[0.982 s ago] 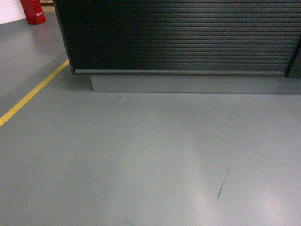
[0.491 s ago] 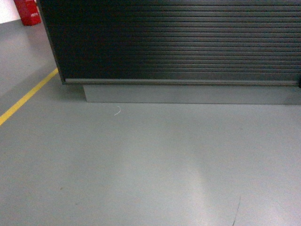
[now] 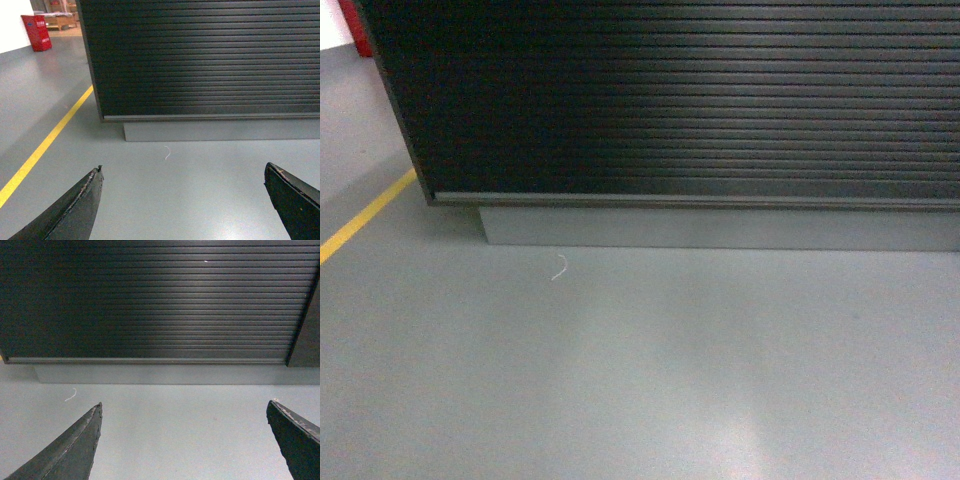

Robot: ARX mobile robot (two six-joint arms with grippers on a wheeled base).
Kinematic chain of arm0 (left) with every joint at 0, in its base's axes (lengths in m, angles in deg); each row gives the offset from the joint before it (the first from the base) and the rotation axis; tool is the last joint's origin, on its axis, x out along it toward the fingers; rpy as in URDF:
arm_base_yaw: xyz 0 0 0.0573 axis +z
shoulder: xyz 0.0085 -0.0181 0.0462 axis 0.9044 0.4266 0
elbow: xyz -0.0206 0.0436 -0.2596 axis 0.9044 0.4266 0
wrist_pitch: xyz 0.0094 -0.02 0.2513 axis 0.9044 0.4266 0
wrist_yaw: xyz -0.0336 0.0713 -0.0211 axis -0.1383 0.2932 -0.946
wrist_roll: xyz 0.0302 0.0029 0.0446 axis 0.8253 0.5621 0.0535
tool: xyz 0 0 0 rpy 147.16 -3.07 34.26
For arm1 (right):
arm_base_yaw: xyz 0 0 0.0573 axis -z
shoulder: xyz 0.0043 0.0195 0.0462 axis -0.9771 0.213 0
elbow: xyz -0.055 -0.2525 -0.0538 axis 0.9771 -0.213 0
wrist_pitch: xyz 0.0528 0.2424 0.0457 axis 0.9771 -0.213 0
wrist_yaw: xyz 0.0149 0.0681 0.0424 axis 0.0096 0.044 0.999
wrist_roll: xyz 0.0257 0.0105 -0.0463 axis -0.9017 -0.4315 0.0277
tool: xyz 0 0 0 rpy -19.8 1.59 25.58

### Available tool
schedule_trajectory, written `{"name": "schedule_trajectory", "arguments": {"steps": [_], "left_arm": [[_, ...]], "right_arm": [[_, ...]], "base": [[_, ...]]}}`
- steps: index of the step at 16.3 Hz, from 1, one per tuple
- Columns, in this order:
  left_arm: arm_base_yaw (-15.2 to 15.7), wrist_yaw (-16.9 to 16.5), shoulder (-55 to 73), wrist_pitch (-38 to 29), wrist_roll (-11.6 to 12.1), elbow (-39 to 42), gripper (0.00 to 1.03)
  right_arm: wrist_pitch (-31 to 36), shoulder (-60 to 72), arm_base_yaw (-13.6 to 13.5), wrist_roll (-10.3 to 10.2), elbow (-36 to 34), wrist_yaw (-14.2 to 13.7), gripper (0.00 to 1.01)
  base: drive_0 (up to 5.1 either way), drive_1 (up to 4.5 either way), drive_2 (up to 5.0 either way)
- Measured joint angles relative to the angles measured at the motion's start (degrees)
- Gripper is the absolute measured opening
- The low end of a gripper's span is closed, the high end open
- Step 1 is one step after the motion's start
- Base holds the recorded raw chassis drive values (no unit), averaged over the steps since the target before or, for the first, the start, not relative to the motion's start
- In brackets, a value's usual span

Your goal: Place dark red mango on scale at checkout

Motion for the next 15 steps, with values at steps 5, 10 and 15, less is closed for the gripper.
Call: {"name": "schedule_trajectory", "arguments": {"steps": [5, 10, 15], "left_arm": [[0.0, 0.04, 0.0, -0.04, 0.0, 0.0, 0.98], [0.0, 0.0, 0.0, 0.11, 0.0, 0.02, 0.98], [0.0, 0.07, 0.0, -0.2, 0.0, 0.0, 0.98]], "right_arm": [[-0.11, 0.0, 0.0, 0.0, 0.0, -0.04, 0.98], [0.02, 0.0, 0.0, 0.0, 0.0, 0.02, 0.98], [0.31, 0.0, 0.0, 0.0, 0.0, 0.02, 0.98]], "base": [[0.1, 4.4, -4.2], [0.1, 4.4, -4.2], [0.0, 4.32, -4.3]]}}
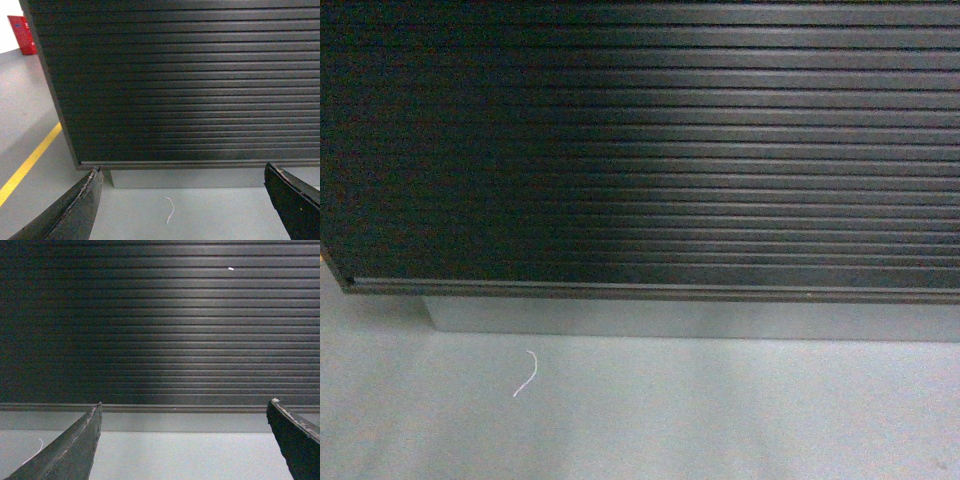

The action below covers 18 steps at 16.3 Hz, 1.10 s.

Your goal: Place dark red mango on scale at checkout

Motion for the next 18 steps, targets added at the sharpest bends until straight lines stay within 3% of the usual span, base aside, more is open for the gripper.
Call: {"name": "schedule_trajectory", "arguments": {"steps": [4, 18], "left_arm": [[0.0, -0.07, 0.0, 0.09, 0.0, 0.02, 0.98], [0.0, -0.07, 0.0, 0.2, 0.0, 0.0, 0.98]], "right_arm": [[-0.28, 0.0, 0.0, 0.0, 0.0, -0.02, 0.98], [-0.33, 0.0, 0.0, 0.0, 0.0, 0.0, 0.98]], "base": [[0.0, 3.98, -4.0], [0.0, 1.88, -2.0]]}}
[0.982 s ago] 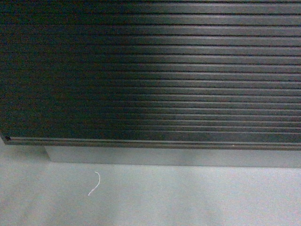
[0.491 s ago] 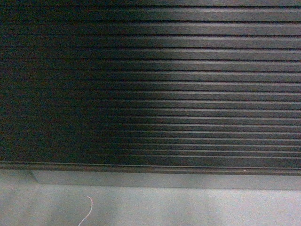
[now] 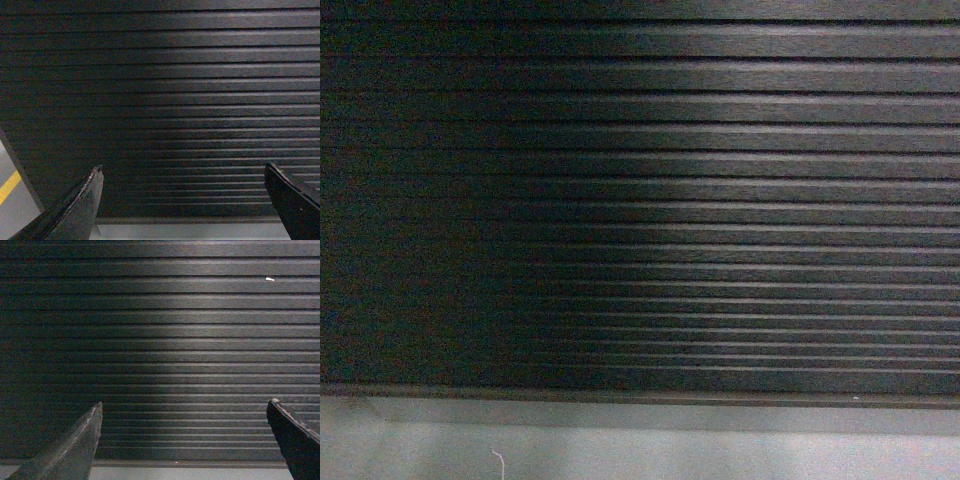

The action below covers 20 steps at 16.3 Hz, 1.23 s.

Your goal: Place dark red mango on scale at checkout

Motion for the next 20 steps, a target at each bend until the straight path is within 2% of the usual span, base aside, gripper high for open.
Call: {"name": "schedule_trajectory", "arguments": {"steps": [20], "left_arm": [[0.0, 0.0, 0.0, 0.0, 0.0, 0.0, 0.98]], "right_arm": [[0.0, 0.0, 0.0, 0.0, 0.0, 0.0, 0.98]], "base": [[0.0, 0.19, -0.2]]}}
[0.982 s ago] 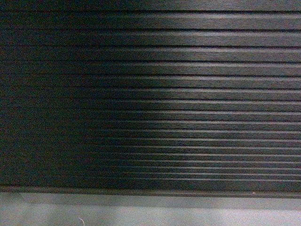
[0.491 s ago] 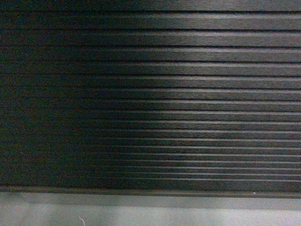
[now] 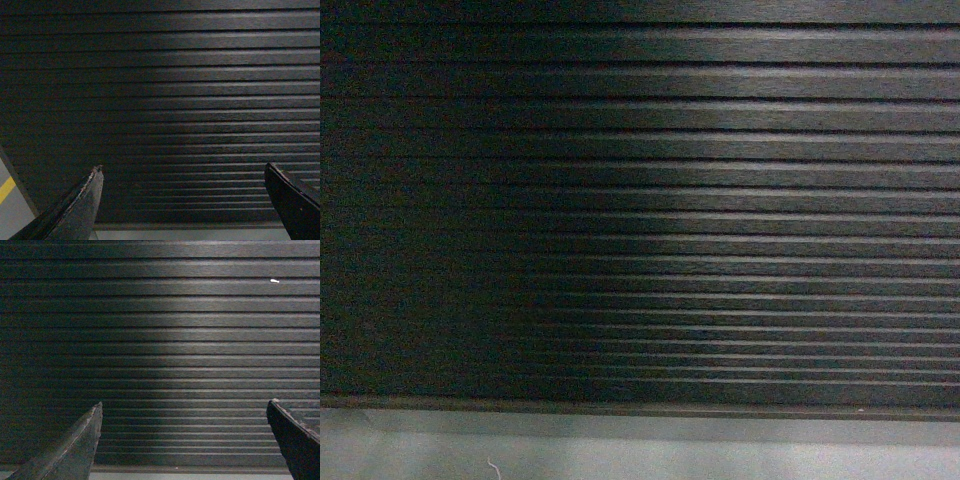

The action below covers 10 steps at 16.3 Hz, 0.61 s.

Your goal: Place dark red mango on scale at checkout

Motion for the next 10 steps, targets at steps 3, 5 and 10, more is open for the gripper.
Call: {"name": "schedule_trajectory", "arguments": {"steps": [3, 5, 10], "left_arm": [[0.0, 0.0, 0.0, 0.07, 0.0, 0.02, 0.98], [0.0, -0.02, 0.0, 0.26, 0.0, 0.0, 0.98], [0.0, 0.04, 0.0, 0.04, 0.0, 0.0, 0.98]], "right_arm": [[-0.15, 0.0, 0.0, 0.0, 0.0, 0.0, 0.98], [-0.13, 0.0, 0.0, 0.02, 0.0, 0.02, 0.98], [-0.04, 0.0, 0.0, -0.04, 0.0, 0.02, 0.98]], "base": [[0.0, 0.0, 0.0], [0.0, 0.0, 0.0], [0.0, 0.0, 0.0]]}}
